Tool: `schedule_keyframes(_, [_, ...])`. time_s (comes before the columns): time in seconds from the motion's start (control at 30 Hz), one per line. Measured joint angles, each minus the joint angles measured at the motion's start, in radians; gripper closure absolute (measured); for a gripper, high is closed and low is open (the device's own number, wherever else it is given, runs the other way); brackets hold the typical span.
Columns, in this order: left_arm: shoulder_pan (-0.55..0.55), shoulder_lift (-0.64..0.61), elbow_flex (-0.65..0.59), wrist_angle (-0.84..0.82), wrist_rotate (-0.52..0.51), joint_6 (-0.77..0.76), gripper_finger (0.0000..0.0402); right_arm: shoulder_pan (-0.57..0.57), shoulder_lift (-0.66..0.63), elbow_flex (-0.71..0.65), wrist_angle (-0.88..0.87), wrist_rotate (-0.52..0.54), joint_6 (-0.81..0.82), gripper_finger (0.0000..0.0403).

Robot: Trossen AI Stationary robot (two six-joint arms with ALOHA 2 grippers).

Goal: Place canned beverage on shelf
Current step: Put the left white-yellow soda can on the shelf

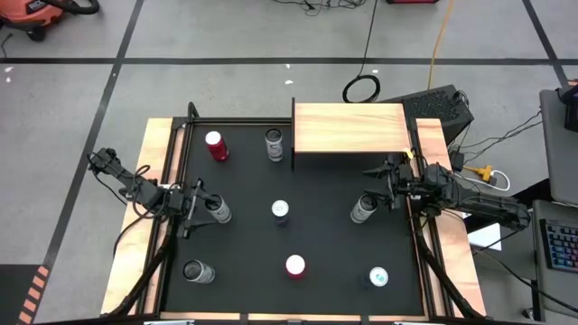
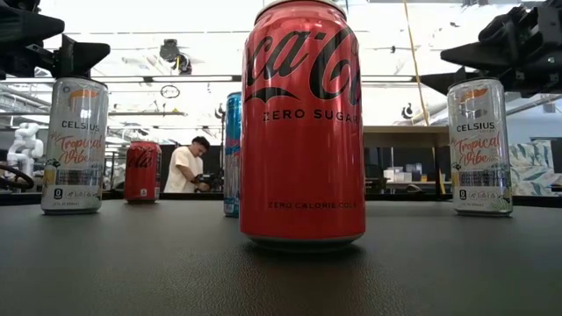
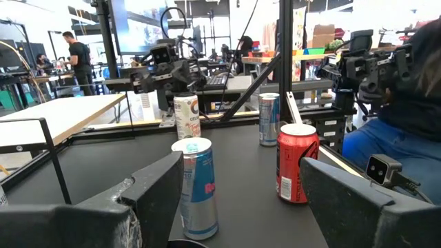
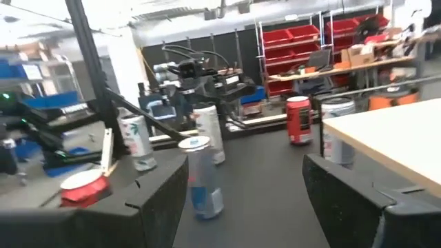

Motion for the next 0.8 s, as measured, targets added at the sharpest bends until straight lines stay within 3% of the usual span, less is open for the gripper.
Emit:
schedule_keyframes(0.63, [0.000,0.000,0.000,0.080,-0.005,0.001,0.0107,0.000,0.000,0.000,0.000,0.005,-0.058,0.0133])
schedule_keyframes(0.8, [0.000,0.000,0.000,0.078,0.021,0.053,0.0107,-0.001,0.000,0.000,-0.002,0.060,-0.059,0.0133])
